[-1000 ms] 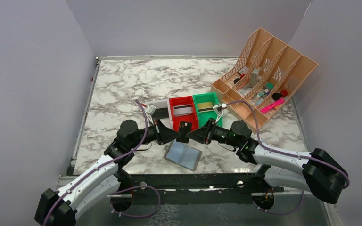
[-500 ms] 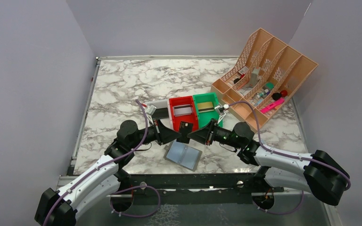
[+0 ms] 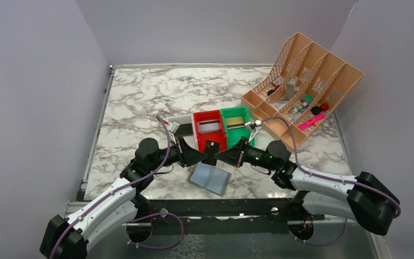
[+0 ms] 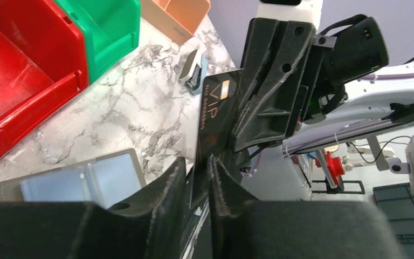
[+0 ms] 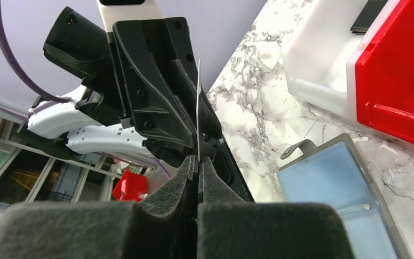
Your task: Take the credit cards out of the card holder
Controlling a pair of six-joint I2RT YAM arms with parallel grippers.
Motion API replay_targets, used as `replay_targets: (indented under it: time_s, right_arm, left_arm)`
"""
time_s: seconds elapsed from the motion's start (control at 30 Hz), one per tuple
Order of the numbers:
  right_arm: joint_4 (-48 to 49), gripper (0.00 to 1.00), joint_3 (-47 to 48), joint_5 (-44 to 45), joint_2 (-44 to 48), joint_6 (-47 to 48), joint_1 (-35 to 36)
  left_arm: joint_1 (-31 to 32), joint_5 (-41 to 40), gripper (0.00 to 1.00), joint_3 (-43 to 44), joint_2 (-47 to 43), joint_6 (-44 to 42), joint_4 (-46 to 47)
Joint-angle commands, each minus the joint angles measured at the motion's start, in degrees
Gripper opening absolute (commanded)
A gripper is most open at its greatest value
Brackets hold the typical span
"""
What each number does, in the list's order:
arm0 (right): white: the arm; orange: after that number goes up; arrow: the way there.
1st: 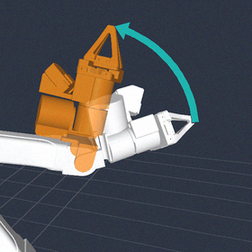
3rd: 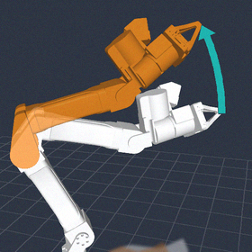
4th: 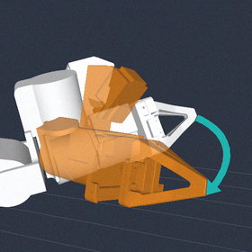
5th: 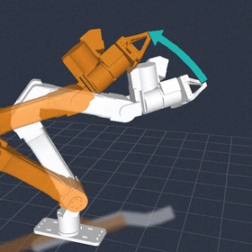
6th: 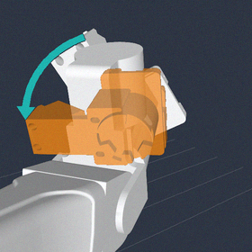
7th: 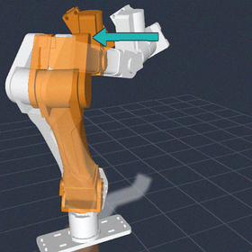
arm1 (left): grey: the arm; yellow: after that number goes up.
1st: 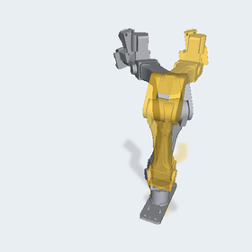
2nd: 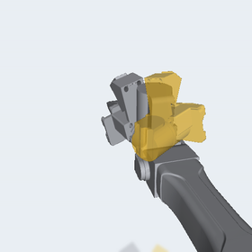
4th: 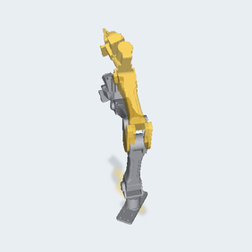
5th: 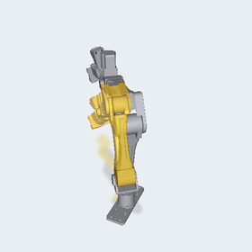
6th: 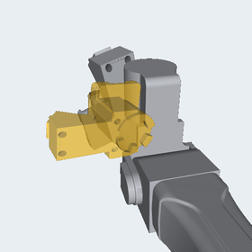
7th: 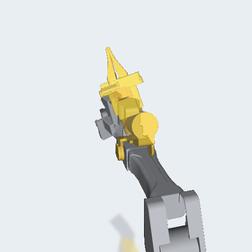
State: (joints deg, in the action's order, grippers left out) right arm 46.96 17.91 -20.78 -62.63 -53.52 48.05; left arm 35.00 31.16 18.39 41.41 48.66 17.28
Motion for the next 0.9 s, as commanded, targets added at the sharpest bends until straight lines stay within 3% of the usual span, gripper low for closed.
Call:
replay_targets:
  time_s: [0.0,0.03,0.17,0.3,0.37,0.43,0.7,0.87]
  right_arm:
    - [0.58,0.03,0.30,1.45,0.47,0.61,0.20]
    - [-0.12,0.03,0.50,1.70,0.37,0.90,0.20]
    - [-3.83,0.01,1.90,3.02,-0.27,2.41,0.20]
    - [-7.45,0.01,2.88,4.67,-0.07,3.97,0.20]
    - [-8.65,0.01,2.93,5.61,0.20,4.36,0.20]
    - [-9.92,0.01,3.00,6.52,0.37,4.80,0.20]
    - [-14.03,0.01,4.33,8.40,0.28,6.90,0.20]
    - [-16.65,0.01,6.60,8.00,-0.94,9.67,0.20]
  left_arm:
    - [0.09,-1.59,0.33,2.06,-0.10,-4.12,-5.38]
    - [0.07,-1.93,0.41,2.53,-0.13,-4.83,-6.58]
    - [0.06,-4.48,0.53,4.77,0.00,-8.63,-12.59]
    - [0.07,-13.07,0.80,10.02,0.24,-14.38,-23.32]
    - [0.06,-18.70,0.88,12.59,0.60,-16.95,-29.37]
    - [0.07,-24.49,0.91,15.32,1.07,-18.75,-35.09]
    - [0.07,-35.26,0.96,21.93,2.35,-21.37,-45.46]
    - [0.07,-47.22,0.99,26.13,1.75,-24.22,-50.92]
